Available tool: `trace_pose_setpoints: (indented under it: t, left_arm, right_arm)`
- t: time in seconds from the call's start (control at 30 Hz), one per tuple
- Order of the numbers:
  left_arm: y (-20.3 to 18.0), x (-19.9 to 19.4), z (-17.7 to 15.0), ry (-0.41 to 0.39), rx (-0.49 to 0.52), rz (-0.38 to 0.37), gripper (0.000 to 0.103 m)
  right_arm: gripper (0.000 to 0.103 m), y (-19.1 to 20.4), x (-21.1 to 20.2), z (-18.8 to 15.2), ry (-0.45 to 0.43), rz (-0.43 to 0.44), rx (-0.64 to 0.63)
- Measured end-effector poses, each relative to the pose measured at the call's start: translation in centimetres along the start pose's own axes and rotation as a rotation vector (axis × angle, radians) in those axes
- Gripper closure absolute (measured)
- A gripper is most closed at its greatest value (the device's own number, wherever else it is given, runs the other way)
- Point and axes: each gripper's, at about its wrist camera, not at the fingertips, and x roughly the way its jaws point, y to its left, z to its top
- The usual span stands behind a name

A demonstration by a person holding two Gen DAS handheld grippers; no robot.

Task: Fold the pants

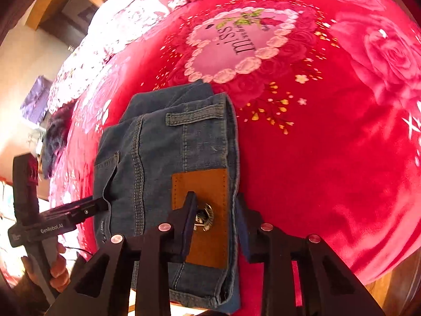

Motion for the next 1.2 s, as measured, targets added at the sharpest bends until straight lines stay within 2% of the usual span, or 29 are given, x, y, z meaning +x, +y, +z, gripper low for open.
trace_pose_setpoints:
  t: [0.07, 0.13, 0.17, 0.2, 0.27, 0.3, 0.37, 0.4, 0.47, 0.57, 0.63, 0.77, 0.8, 0.87, 0.9, 0.93, 1.0, 1.2]
  left_arm:
    - [0.1, -0.7, -1.2, 0.002, 0.023, -0.041, 0.027]
    - [0.1, -0.7, -2.5, 0.017, 0.047, -0.072, 0.027]
    - [-0.2, -0.2, -3.1, 0.028, 0.063, -0.063, 0.027]
    - [-0.5, 0.7, -3.6, 0.039, 0.089, -0.036, 0.027]
    - [-1.1, 2.0, -4.5, 0.058, 0.125, 0.001, 0.023]
    - [-1.4, 2.0, -4.6, 0.052, 0.14, 0.005, 0.022]
    - [-1.9, 1.1, -4.4, 0.044, 0.17, -0.001, 0.022]
    - [-1.9, 0.5, -4.1, 0.028, 0.173, -0.002, 0.022]
    - [-1.6, -0.7, -3.2, -0.022, 0.157, -0.009, 0.022]
    - [-0.2, -1.1, -1.0, -0.039, 0.072, -0.026, 0.022]
    - [1.1, -0.5, 0.3, -0.012, -0.006, -0.071, 0.022]
    - [3.4, 1.2, 1.7, 0.05, -0.115, -0.109, 0.022]
    - [3.8, 1.6, 1.8, 0.063, -0.138, -0.13, 0.022]
    - [3.8, 2.0, 1.9, 0.074, -0.166, -0.148, 0.022]
    - [3.6, 1.8, 2.0, 0.072, -0.163, -0.147, 0.022]
    - [3.1, 1.8, 2.2, 0.066, -0.149, -0.147, 0.022]
    - [1.9, 2.1, 2.5, 0.058, -0.113, -0.145, 0.022]
    - [-0.1, 2.2, 2.8, 0.042, -0.046, -0.134, 0.022]
  right_arm:
    - [0.068, -0.8, -1.0, -1.0, 0.008, 0.076, 0.051]
    - [0.052, -1.3, -1.5, -2.5, 0.034, 0.122, 0.087]
    - [0.052, -1.3, -1.5, -3.4, 0.047, 0.133, 0.08]
    - [0.052, -1.1, -1.3, -4.2, 0.062, 0.119, 0.047]
    - [0.055, 0.0, -0.1, -5.7, 0.097, -0.02, -0.079]
    - [0.055, 0.2, 0.0, -6.0, 0.096, -0.036, -0.099]
    - [0.055, 0.0, -1.0, -5.4, 0.071, -0.003, -0.05]
    - [0.055, -0.3, -2.0, -4.9, 0.03, 0.031, -0.021]
    - [0.053, -1.1, -3.6, -3.6, -0.05, 0.098, 0.035]
    - [0.052, -2.5, -3.6, -1.4, -0.077, 0.16, 0.115]
    - [0.051, -2.9, -2.4, -0.3, -0.065, 0.161, 0.139]
    - [0.051, -3.4, 0.2, 0.5, -0.056, 0.146, 0.163]
    - [0.051, -3.4, 1.0, 0.3, -0.046, 0.16, 0.173]
    - [0.051, -3.6, 1.9, -0.1, -0.022, 0.25, 0.197]
    - [0.051, -3.3, 2.2, -0.2, -0.002, 0.313, 0.196]
    - [0.05, -3.0, 2.5, -0.1, -0.001, 0.322, 0.181]
    - [0.05, -2.7, 2.6, -0.1, 0.0, 0.303, 0.139]
    - [0.05, -2.4, 2.9, 0.2, 0.017, 0.293, 0.129]
